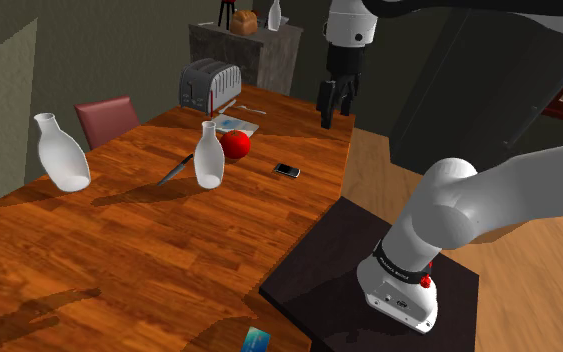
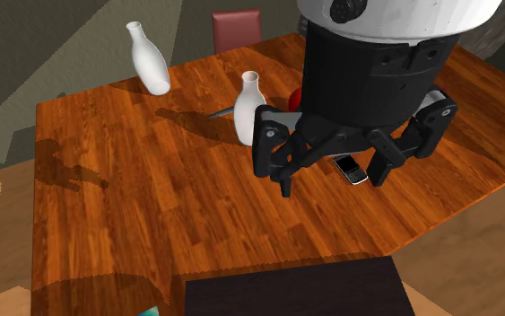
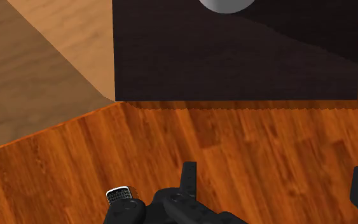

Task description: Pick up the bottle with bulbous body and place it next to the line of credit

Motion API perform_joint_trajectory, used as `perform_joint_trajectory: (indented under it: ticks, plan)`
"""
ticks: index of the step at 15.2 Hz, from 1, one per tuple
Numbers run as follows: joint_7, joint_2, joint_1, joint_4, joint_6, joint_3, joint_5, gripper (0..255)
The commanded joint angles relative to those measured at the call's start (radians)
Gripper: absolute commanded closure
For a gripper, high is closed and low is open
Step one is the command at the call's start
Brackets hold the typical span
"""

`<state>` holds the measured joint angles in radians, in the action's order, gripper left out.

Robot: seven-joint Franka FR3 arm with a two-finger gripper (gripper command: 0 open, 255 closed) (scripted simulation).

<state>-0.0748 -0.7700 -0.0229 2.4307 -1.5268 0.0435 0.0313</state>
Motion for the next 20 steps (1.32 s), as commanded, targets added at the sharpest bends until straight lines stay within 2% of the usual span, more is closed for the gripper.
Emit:
perform_joint_trajectory:
  ticks: [1, 11, 20]
  plan:
    - [0.000, 0.000, 0.000, 0.000, 0.000, 0.000, 0.000, 0]
    - [0.029, 0.378, -0.001, -0.141, -0.253, -0.005, 0.009, 0]
    - [0.052, 0.725, -0.005, -0.379, -0.378, -0.002, 0.016, 0]
